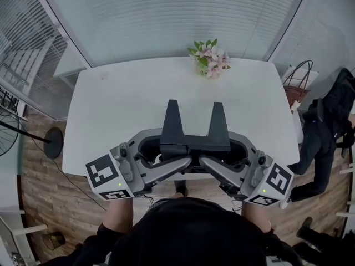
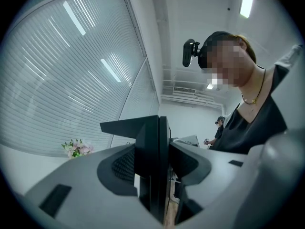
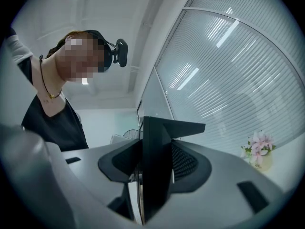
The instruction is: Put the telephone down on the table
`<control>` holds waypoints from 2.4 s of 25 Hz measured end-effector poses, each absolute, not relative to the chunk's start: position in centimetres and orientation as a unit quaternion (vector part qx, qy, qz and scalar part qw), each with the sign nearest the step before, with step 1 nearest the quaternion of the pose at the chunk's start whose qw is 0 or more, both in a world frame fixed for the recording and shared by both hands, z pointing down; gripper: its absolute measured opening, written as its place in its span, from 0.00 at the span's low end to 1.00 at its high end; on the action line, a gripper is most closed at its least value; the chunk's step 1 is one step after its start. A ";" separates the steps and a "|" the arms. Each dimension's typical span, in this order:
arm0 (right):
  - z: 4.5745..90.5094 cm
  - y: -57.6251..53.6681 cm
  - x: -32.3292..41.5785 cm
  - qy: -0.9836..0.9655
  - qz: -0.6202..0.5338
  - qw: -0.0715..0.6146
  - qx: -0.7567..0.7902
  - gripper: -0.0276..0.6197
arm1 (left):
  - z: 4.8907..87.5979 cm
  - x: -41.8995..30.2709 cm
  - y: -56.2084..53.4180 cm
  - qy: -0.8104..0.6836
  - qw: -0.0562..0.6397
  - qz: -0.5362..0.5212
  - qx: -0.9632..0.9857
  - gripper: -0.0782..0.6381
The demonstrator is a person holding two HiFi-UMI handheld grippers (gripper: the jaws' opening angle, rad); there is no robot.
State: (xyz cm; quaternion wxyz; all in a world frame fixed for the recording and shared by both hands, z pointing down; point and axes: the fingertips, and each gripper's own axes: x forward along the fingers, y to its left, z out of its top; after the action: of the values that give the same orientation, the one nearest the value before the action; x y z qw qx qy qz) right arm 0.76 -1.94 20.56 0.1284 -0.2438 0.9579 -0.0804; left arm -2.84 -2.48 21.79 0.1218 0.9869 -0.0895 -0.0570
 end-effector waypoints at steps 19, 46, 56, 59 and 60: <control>22.3 -7.8 -0.2 0.954 -0.097 0.131 -0.250 0.35 | 23.5 -3.8 -8.3 -0.086 0.136 -0.052 0.986 0.40; 23.0 -10.3 1.5 0.961 -0.136 0.120 -0.206 0.34 | 24.2 -2.0 -10.5 -0.127 0.165 -0.046 0.977 0.40; 25.7 -10.9 1.4 0.956 -0.169 0.112 -0.210 0.34 | 26.9 -2.2 -10.9 -0.129 0.202 -0.044 0.970 0.40; 26.3 -11.0 1.3 0.956 -0.173 0.109 -0.211 0.34 | 27.5 -2.2 -11.1 -0.129 0.209 -0.045 0.968 0.40; 26.4 -11.1 1.3 0.956 -0.175 0.110 -0.211 0.34 | 27.7 -2.2 -11.1 -0.129 0.210 -0.045 0.968 0.40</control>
State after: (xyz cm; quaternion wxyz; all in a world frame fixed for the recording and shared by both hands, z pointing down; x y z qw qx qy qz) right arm 1.32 -11.07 26.41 0.1097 -0.2107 0.9555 -0.1747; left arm -2.21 -11.10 27.66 0.2102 0.9681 -0.1292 -0.0445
